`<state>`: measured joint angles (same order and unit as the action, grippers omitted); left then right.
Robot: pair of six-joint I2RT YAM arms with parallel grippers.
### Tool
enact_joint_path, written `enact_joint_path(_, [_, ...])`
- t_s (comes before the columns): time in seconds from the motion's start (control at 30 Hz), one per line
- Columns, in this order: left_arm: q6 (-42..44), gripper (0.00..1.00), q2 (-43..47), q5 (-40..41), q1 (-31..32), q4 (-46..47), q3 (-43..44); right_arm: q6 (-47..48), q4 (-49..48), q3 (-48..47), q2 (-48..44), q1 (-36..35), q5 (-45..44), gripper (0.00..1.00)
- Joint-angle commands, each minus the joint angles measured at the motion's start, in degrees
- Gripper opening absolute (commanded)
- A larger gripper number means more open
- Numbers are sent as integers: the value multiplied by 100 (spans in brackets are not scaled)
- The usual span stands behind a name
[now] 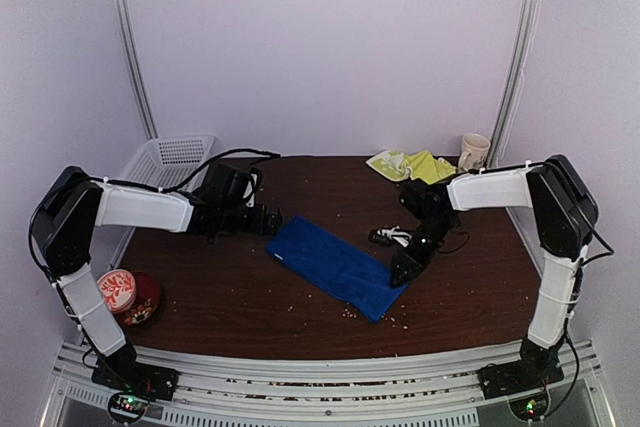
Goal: Roll the towels
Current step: Rotate the towel at the center of the board.
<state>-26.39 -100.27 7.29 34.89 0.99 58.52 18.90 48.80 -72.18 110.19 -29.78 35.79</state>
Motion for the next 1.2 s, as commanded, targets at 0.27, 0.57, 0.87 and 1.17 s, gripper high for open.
enact_joint_path(0.27, [82, 98, -80, 89, -53, 106, -5, -50, -682, -1657, -234, -331, -1548, 47])
enact_joint_path(0.57, [-269, 98, 566, 272, -52, 493, -825, -204, -1092, -4370, 1948, -787, -2228, 54])
enact_joint_path(0.87, [-583, 98, 1717, 203, -45, 720, -1910, -448, -2038, -4813, 2760, -1273, -3111, 62])
enact_joint_path(1.17, [-625, 98, 2315, 188, -10, 694, -2347, -442, -2382, -4841, 3312, -1377, -3606, 62])
